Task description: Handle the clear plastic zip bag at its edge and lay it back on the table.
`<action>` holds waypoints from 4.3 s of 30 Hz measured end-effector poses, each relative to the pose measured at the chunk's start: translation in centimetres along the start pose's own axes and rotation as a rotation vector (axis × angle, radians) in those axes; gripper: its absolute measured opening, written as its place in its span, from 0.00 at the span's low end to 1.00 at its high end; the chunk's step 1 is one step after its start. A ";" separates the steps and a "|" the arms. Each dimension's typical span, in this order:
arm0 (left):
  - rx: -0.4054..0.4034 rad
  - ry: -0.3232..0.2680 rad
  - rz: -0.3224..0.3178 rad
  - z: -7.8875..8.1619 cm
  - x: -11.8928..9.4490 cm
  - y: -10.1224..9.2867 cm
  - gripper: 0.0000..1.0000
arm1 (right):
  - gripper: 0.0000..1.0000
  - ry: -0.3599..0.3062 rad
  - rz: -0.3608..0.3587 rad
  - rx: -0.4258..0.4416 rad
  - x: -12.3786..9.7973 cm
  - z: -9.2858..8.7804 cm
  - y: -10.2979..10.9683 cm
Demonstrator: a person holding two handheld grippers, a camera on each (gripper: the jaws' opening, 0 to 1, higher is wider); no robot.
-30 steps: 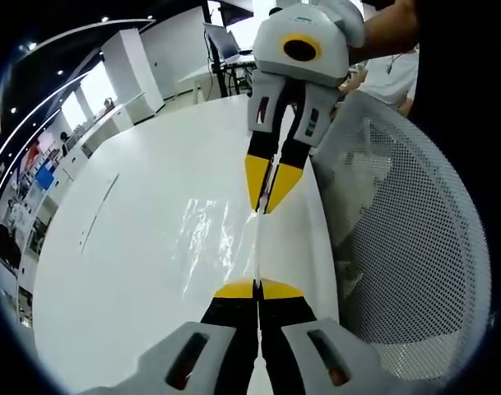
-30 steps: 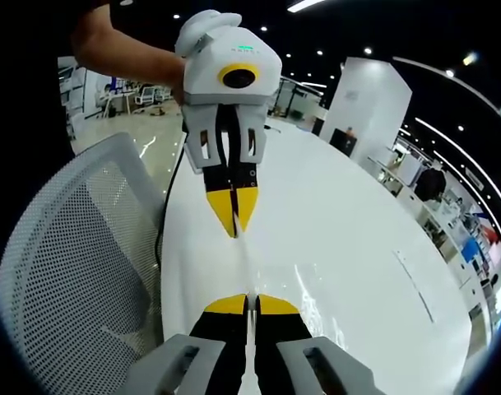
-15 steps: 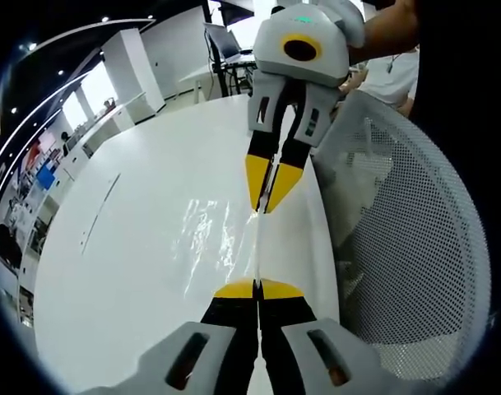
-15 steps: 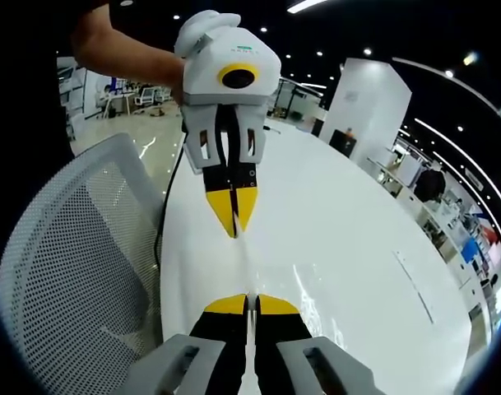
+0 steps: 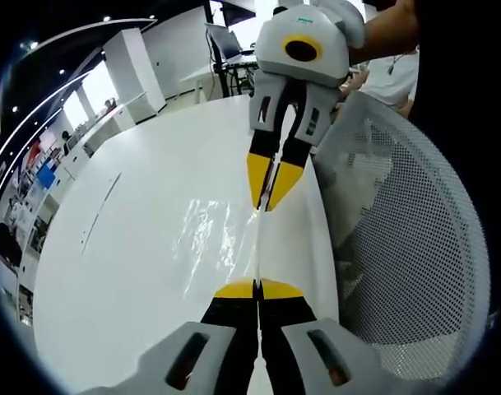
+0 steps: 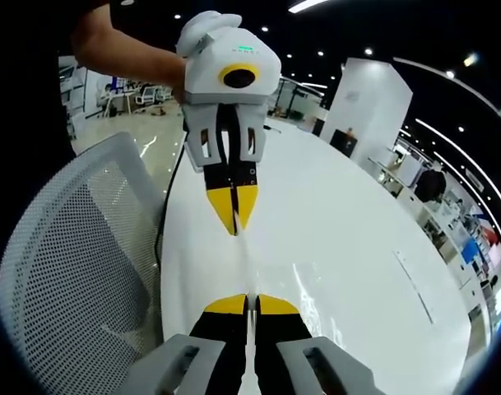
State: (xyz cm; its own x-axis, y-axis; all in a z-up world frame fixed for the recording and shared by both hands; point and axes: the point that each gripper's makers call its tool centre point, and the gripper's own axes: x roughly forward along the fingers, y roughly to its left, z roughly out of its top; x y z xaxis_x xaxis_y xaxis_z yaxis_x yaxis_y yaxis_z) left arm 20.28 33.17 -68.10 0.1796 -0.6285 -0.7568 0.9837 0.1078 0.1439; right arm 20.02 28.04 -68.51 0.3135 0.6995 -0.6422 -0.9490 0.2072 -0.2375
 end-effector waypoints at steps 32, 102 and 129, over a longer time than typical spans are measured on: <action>-0.010 -0.009 -0.004 -0.2 -0.1 0.2 0.00 | 0.00 0.007 -0.011 0.010 -0.5 -0.3 -0.3; -0.018 -0.006 -0.008 -0.6 -1.0 0.6 0.00 | 0.00 0.009 -0.033 0.036 -1.2 -1.0 -0.8; -0.037 -0.007 -0.002 -1.4 -1.7 0.6 0.00 | 0.00 0.026 -0.037 0.037 -1.7 -1.7 -0.9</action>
State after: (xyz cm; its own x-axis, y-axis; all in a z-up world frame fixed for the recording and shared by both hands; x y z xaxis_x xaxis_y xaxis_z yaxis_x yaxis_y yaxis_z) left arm 20.60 35.38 -67.64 0.1772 -0.6344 -0.7524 0.9838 0.1343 0.1185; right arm 20.39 25.48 -68.40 0.3486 0.6728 -0.6526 -0.9372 0.2581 -0.2345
